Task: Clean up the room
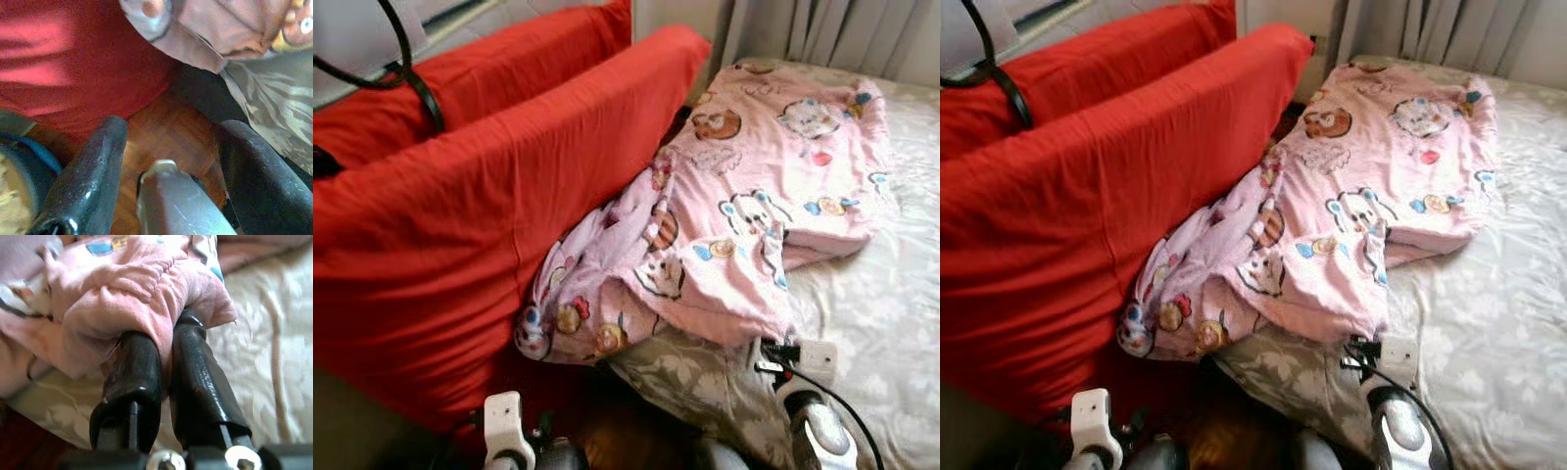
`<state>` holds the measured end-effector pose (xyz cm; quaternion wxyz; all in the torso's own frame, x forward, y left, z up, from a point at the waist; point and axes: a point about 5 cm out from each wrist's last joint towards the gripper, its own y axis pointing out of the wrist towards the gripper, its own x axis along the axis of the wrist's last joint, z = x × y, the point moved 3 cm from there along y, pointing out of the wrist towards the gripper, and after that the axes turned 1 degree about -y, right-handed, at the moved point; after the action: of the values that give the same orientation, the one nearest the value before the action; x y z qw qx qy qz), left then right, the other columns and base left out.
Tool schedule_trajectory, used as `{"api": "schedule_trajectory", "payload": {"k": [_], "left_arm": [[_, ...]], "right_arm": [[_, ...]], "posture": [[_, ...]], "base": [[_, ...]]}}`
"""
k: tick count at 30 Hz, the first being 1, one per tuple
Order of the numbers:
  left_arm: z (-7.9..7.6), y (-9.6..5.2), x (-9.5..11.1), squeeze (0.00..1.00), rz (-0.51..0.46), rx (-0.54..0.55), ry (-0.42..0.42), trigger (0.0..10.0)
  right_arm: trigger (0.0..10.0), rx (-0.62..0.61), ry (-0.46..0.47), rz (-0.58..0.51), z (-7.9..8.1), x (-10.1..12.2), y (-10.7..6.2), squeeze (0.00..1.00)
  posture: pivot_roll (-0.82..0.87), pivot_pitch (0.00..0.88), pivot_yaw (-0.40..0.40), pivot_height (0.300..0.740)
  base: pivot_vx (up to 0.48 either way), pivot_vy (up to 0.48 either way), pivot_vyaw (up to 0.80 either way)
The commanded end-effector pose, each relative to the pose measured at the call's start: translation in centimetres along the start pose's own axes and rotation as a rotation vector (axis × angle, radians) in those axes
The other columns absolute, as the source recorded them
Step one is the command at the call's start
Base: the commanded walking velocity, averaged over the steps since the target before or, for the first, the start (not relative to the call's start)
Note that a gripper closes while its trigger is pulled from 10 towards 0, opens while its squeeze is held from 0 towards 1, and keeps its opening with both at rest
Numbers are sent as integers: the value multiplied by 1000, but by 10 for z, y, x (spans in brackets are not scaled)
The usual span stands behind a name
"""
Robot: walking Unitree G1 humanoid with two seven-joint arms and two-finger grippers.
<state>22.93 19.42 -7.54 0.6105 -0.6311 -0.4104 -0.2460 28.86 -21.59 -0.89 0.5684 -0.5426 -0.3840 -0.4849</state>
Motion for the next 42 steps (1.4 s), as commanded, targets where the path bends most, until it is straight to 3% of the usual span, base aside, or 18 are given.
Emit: {"api": "schedule_trajectory", "payload": {"k": [1, 6, 18, 24, 42], "left_arm": [[5, -3, -11, 0, 44, 27, 9, 10000], [1, -9, -30, 0, 120, 33, 57, 10000], [-15, -12, -44, 0, 176, 7, 93, 10000], [-5, -9, -41, 0, 201, 13, 93, 10000], [2, -11, -43, 0, 211, 0, 118, 10000]], "right_arm": [[10000, -19, 11, -12, -3, 1, -1, 0], [10000, -43, 19, -27, -7, 3, -2, 0], [10000, -46, 6, -26, -10, 5, 0, 0], [10000, -51, 9, -31, -8, 8, 3, 0], [10000, -88, 12, -71, -4, 11, 1, 0]], "posture": [[-56, 99, 11, 739], [-64, 88, 1, 740], [-69, 64, -18, 740], [-73, 58, -19, 740], [-62, 101, 10, 740]], "base": [[0, 0, 0], [0, 0, 0], [0, 0, 0], [0, 0, 0], [0, 0, 0]]}}
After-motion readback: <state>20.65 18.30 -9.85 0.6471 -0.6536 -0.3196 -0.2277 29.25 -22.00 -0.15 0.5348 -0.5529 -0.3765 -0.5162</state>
